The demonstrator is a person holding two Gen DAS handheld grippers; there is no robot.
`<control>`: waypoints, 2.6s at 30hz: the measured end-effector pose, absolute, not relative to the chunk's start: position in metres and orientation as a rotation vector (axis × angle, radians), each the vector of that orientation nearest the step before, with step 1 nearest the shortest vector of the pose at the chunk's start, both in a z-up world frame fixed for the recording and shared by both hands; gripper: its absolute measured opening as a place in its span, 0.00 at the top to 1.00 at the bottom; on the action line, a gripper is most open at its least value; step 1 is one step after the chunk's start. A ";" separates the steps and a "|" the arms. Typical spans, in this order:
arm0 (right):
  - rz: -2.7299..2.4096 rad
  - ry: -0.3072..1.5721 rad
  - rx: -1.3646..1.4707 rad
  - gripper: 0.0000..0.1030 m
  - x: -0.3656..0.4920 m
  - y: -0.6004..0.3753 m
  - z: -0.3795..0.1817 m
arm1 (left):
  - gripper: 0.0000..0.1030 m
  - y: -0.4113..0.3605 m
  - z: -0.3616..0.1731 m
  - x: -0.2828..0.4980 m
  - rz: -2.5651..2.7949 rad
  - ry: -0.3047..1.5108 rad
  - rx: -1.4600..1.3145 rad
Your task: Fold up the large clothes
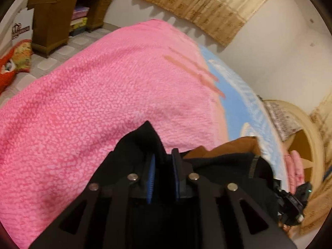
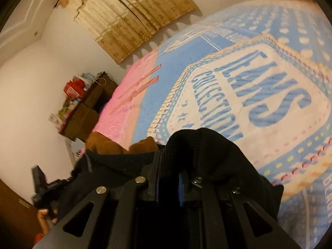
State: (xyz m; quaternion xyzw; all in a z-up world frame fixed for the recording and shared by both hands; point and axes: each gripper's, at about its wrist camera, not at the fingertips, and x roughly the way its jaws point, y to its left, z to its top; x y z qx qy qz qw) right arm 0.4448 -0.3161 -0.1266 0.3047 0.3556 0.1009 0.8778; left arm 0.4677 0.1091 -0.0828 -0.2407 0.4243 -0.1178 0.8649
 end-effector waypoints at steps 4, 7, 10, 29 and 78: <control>0.187 0.574 0.678 0.49 0.395 -0.330 -0.079 | 0.01 0.132 -0.045 0.432 -0.164 0.768 -0.360; 0.176 0.526 0.545 0.45 0.369 -0.312 -0.046 | 0.00 0.162 -0.031 0.399 -0.143 0.689 -0.327; 0.228 0.629 0.264 0.89 0.363 -0.246 -0.037 | 0.00 0.184 -0.043 0.370 -0.101 0.720 -0.392; 0.401 0.796 0.363 0.94 0.440 -0.115 -0.149 | 0.00 0.127 -0.132 0.341 -0.009 0.687 -0.710; 0.617 0.648 0.538 0.08 0.384 -0.352 -0.062 | 0.87 -0.224 -0.079 0.271 -0.794 0.342 0.433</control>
